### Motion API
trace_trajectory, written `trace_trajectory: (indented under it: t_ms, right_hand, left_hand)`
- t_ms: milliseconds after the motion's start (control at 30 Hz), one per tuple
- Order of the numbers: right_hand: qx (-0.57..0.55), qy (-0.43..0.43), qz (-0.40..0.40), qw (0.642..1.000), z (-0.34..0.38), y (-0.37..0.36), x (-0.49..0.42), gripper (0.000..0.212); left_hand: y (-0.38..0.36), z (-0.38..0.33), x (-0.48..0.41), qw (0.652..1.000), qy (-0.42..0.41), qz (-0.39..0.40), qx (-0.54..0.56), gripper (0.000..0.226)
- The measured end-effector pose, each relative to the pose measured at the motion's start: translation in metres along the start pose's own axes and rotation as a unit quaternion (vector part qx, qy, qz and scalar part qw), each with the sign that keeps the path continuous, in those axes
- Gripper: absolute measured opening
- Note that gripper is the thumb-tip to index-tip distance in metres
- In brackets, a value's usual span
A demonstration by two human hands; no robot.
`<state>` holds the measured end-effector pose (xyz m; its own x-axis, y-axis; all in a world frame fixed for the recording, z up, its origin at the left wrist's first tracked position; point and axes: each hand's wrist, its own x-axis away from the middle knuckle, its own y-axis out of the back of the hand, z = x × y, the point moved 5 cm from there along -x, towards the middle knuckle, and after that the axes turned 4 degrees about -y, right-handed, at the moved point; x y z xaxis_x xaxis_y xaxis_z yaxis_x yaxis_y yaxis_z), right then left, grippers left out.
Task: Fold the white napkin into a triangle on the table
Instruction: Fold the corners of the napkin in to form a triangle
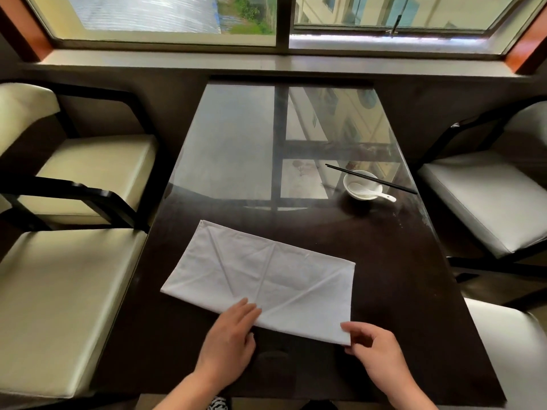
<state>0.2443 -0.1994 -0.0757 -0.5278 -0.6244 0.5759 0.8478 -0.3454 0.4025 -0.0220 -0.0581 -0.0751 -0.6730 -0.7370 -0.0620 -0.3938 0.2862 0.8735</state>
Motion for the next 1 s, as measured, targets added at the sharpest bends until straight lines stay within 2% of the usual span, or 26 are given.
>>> trace_trajectory:
  t_ms: [67, 133, 300, 400, 467, 567, 633, 767, 933, 1000]
  right_hand:
    - [0.088, 0.05, -0.012, 0.995, 0.01, 0.006, 0.007, 0.042]
    - [0.141, 0.102, -0.017, 0.985, 0.019, 0.009, 0.013, 0.033]
    - [0.246, 0.223, -0.004, 0.943, 0.046, 0.006, 0.025, 0.02]
    - [0.28, 0.264, 0.013, 0.923, 0.062, 0.004, 0.027, 0.018]
    - [0.254, 0.276, 0.025, 0.926, 0.071, 0.004, 0.024, 0.019]
    - [0.229, 0.28, 0.036, 0.932, 0.089, 0.002, 0.012, 0.014]
    - [0.225, 0.297, 0.034, 0.927, 0.105, -0.001, 0.002, 0.009]
    - [0.24, 0.32, 0.034, 0.916, 0.133, -0.012, -0.028, 0.005]
    - [0.268, 0.289, 0.061, 0.917, 0.153, -0.033, -0.071, 0.004]
    - [0.282, 0.268, 0.069, 0.918, 0.158, -0.042, -0.088, 0.007]
  left_hand:
    - [-0.014, -0.011, 0.003, 0.999, -0.029, 0.037, -0.006, 0.059]
    - [-0.021, -0.014, 0.006, 0.998, -0.025, 0.054, 0.004, 0.062]
    - [-0.02, -0.019, 0.009, 0.999, -0.011, 0.037, -0.021, 0.051]
    - [-0.02, -0.015, 0.012, 1.0, 0.0, -0.012, 0.008, 0.04]
    - [-0.019, -0.013, 0.013, 0.999, 0.005, -0.04, 0.01, 0.034]
    - [-0.016, -0.011, 0.015, 0.995, -0.009, -0.098, -0.004, 0.013]
    - [-0.017, -0.007, 0.017, 0.993, 0.006, -0.117, -0.01, 0.024]
    - [-0.023, 0.001, 0.022, 0.989, 0.073, -0.126, 0.005, 0.022]
    - [-0.025, 0.004, 0.023, 0.982, 0.114, -0.146, 0.026, 0.029]
    - [-0.024, 0.006, 0.02, 0.98, 0.122, -0.154, 0.027, 0.019]
